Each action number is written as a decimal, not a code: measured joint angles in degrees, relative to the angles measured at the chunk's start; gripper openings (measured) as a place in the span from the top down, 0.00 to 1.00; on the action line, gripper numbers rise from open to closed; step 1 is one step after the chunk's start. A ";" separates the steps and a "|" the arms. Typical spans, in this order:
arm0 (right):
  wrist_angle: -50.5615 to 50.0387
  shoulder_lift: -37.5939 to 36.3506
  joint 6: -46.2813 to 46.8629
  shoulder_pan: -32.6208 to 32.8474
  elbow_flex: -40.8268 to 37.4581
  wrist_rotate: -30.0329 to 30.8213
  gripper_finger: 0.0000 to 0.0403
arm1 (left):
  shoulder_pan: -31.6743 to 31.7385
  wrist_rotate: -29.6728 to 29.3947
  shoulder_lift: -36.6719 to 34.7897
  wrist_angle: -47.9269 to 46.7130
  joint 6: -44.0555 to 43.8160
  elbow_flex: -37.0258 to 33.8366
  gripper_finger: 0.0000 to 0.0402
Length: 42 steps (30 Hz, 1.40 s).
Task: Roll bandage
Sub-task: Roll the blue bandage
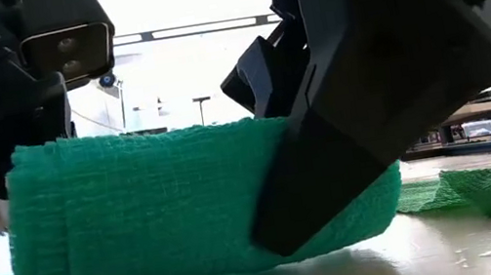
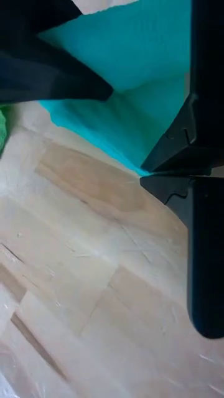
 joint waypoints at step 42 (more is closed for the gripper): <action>3.65 2.97 11.22 -1.68 4.61 4.80 0.98 | -0.56 4.51 -0.04 3.53 1.49 0.11 1.00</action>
